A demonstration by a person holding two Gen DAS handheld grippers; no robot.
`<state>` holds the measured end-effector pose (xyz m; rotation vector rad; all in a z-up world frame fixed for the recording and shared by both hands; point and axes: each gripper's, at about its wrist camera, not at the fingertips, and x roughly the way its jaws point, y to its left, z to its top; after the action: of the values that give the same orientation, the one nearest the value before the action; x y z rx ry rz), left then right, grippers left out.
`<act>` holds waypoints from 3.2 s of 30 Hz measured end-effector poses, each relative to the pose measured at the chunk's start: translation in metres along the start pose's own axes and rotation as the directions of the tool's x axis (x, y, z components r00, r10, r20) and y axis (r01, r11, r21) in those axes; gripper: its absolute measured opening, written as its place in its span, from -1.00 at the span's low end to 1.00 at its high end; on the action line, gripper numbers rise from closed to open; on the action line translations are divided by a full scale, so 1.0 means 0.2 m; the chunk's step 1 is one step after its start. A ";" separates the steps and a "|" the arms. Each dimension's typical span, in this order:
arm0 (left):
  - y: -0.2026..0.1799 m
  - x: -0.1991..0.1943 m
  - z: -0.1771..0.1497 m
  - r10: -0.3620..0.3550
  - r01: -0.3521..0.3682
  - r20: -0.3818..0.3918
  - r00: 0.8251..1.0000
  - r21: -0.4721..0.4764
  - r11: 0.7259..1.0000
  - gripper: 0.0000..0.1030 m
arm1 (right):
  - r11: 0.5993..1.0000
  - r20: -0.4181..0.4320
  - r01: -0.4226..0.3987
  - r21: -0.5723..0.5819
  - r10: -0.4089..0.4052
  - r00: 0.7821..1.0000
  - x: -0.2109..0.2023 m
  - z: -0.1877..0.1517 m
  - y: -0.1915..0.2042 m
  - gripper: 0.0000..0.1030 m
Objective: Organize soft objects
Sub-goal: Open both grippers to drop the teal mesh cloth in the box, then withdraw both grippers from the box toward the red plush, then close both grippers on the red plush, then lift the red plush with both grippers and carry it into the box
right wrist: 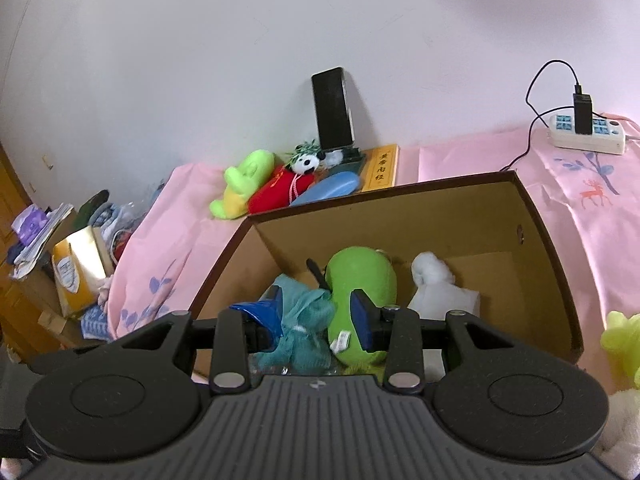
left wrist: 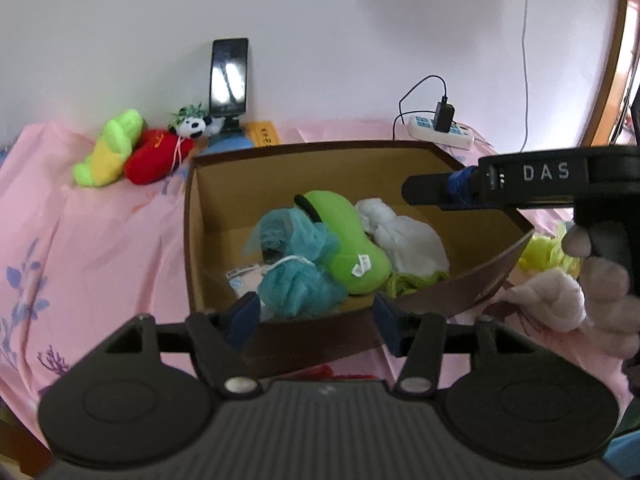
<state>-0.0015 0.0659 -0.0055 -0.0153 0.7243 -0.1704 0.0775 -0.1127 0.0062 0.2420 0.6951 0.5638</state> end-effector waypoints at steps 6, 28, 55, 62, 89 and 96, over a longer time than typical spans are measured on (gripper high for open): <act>-0.04 -0.03 -0.06 -0.003 0.003 -0.012 1.000 0.024 1.000 0.10 | 0.999 -0.058 -0.049 -0.010 0.048 0.997 -0.02 -0.03 0.00 -0.61; -0.08 0.20 -0.31 -0.054 0.038 -0.240 0.969 -0.071 0.997 0.25 | 0.986 -0.327 -0.161 -0.039 0.140 0.935 0.09 -0.26 0.02 -0.63; -0.15 0.44 -0.25 -0.078 0.062 -0.275 0.958 -0.068 0.996 -0.26 | 0.967 -0.449 -0.126 0.220 0.215 0.868 0.33 -0.35 -0.18 -0.62; -0.15 0.42 -0.24 -0.085 0.075 -0.257 0.963 -0.049 0.996 -0.41 | 0.961 -0.457 -0.169 0.220 0.254 0.852 0.31 -0.33 -0.20 -0.74; -0.20 -0.14 0.24 -0.134 0.115 0.078 0.988 0.212 0.970 -0.45 | 0.954 -0.161 -0.290 0.078 0.299 0.941 -0.10 0.16 0.01 -0.79; -0.10 -0.19 0.61 -0.095 0.040 0.200 0.975 0.262 0.964 -0.45 | 0.961 -0.019 -0.276 -0.024 0.275 0.961 -0.07 0.49 0.17 -0.79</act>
<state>0.0484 0.0474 0.1113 0.1873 0.4849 -0.3231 0.1189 -0.0952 0.1003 0.3129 0.6725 0.8412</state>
